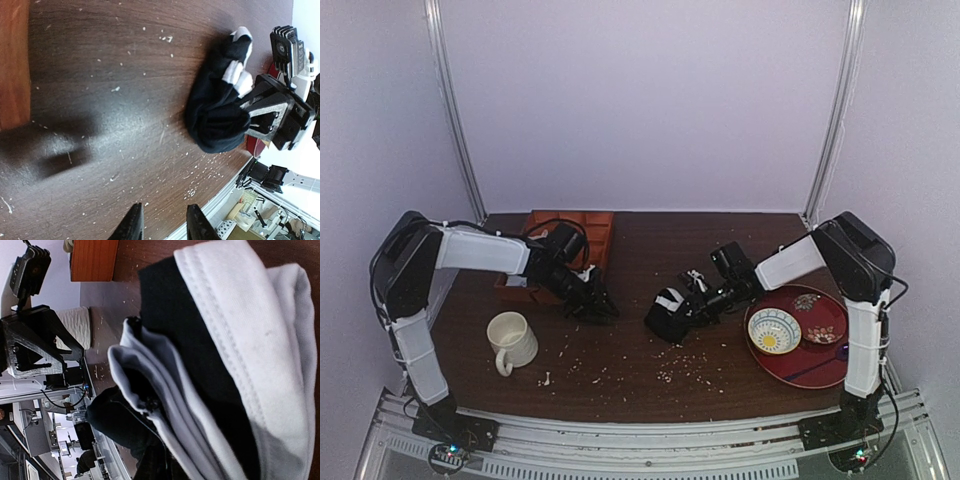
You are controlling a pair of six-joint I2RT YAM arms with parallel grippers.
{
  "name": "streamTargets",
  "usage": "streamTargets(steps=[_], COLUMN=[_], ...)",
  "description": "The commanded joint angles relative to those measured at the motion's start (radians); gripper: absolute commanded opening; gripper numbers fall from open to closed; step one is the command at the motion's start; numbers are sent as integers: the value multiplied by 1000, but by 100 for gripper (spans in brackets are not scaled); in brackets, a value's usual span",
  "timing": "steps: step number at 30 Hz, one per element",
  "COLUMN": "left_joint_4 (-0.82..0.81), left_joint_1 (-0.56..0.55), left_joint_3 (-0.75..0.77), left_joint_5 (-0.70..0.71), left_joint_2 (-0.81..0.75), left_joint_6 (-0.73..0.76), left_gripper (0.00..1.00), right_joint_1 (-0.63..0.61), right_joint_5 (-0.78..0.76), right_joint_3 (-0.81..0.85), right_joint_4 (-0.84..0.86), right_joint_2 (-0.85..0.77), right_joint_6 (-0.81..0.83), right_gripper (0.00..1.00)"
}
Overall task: Roll the underwear
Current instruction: Roll the underwear at the center of the board.
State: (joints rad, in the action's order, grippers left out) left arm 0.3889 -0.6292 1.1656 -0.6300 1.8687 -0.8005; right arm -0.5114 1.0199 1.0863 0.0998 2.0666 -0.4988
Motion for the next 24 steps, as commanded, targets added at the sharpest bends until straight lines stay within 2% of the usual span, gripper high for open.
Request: streamTargets(steps=[1, 17, 24], left_joint_4=[-37, -131, -243], left_joint_1=[0, -56, -72], left_joint_3=[22, -42, -110], left_joint_5=[-17, -22, -15], left_joint_2=[1, 4, -33], left_joint_6=[25, 135, 162], left_gripper=[41, 45, 46], right_joint_1=[-56, -160, -179], right_joint_5=[-76, -120, -114], right_joint_3=[50, 268, 327], right_joint_4=[-159, -373, -413], right_joint_2=[44, 116, 145], right_joint_6=[82, 197, 211], right_gripper=[0, 0, 0])
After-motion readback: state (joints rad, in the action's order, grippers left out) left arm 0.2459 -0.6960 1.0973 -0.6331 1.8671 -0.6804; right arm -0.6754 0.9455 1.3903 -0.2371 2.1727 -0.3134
